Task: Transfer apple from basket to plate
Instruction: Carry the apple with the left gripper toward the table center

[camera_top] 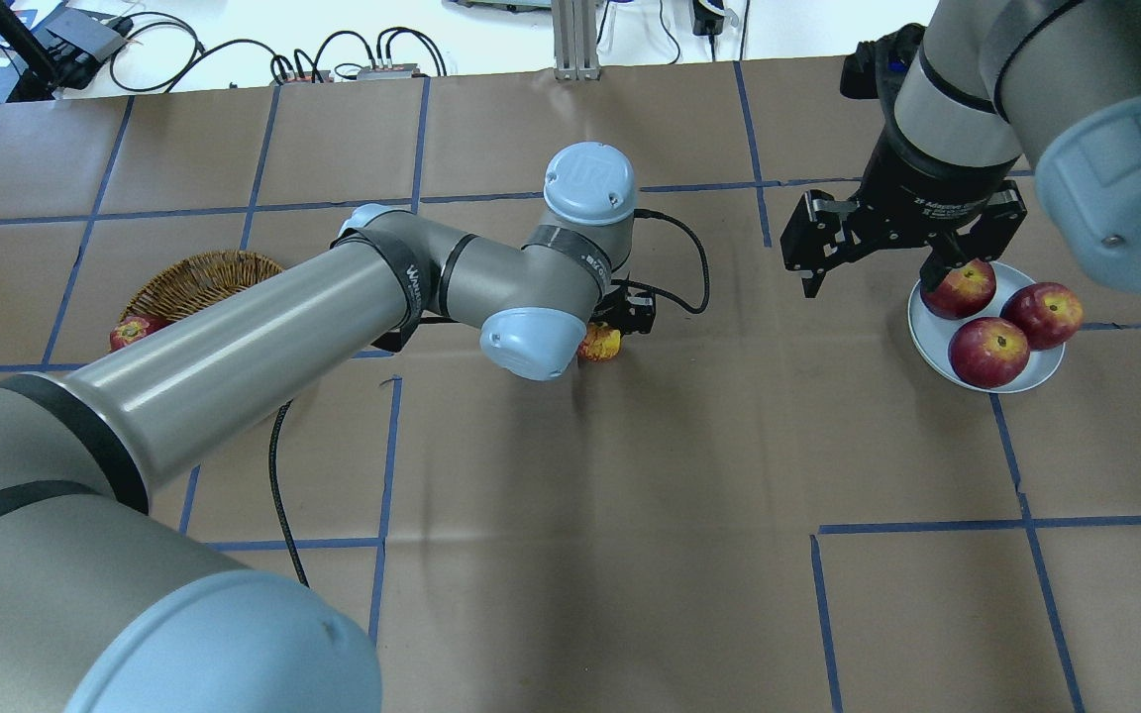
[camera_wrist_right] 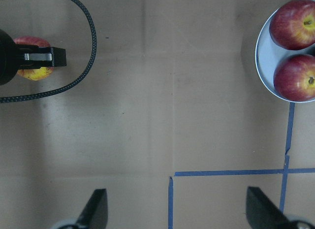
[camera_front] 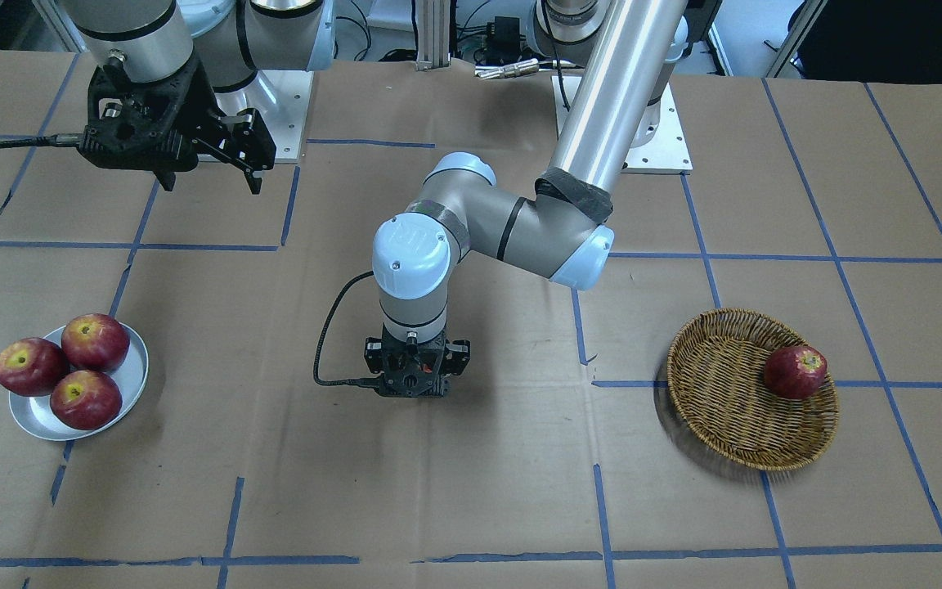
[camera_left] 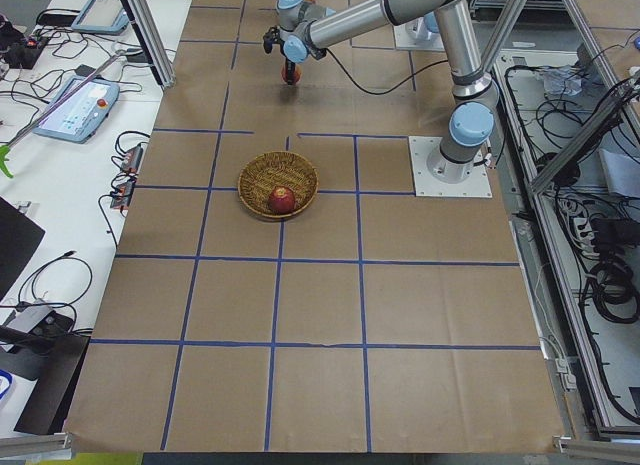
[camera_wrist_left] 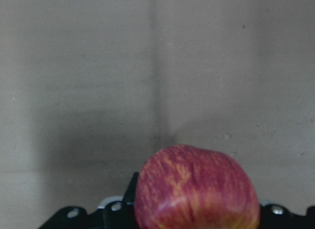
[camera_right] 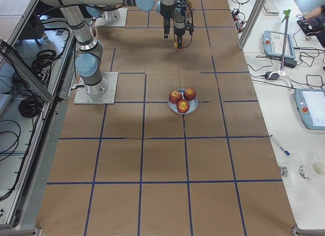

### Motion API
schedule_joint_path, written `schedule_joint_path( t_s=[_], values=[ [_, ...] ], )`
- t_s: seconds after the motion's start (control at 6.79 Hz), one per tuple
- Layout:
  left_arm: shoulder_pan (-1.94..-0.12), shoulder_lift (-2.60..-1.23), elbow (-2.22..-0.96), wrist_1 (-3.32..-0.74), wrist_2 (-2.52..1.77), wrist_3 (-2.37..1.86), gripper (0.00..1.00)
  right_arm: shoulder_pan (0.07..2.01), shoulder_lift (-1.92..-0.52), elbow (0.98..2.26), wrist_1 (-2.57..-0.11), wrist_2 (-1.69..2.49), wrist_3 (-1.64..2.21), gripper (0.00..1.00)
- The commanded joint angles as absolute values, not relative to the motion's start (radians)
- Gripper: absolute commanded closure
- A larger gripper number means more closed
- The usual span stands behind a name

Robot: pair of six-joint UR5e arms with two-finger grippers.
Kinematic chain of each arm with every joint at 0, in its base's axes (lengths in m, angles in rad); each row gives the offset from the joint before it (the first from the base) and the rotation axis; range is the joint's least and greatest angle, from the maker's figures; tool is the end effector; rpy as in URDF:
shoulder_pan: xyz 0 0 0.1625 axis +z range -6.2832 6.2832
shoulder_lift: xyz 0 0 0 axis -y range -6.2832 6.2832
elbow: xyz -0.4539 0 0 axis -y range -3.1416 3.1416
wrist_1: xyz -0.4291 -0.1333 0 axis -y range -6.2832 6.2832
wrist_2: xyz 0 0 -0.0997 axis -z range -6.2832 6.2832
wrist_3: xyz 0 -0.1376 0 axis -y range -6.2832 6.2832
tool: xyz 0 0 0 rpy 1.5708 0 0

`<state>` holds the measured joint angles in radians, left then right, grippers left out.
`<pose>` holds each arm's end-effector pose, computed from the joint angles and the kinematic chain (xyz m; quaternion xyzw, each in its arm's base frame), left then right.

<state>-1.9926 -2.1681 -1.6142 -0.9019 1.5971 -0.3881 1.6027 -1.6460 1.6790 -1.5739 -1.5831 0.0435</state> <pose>-0.4061 -0.5881 0.1466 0.0167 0.9997 -0.0181 0.0065 0.1472 -0.4859 0.4605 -0.0057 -0.9999 -0.0147 0.0067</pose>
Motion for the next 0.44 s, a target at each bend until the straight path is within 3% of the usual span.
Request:
schedule_joint_path(
  t_s=[0.0,0.15,0.29],
  values=[
    [-1.993,-2.171,-1.614,-0.902,1.595,-0.388,0.43,1.601,-1.646,1.68,-1.574,-1.583,0.043,0.0],
    [-1.993,-2.172,-1.615,-0.902,1.595,-0.388,0.35,1.601,-1.646,1.68,-1.574,-1.583,0.043,0.0],
    [-1.993,-2.172,-1.621,-0.902,1.594,-0.388,0.34,1.601,-1.646,1.68,-1.574,-1.583,0.043,0.0]
  ],
)
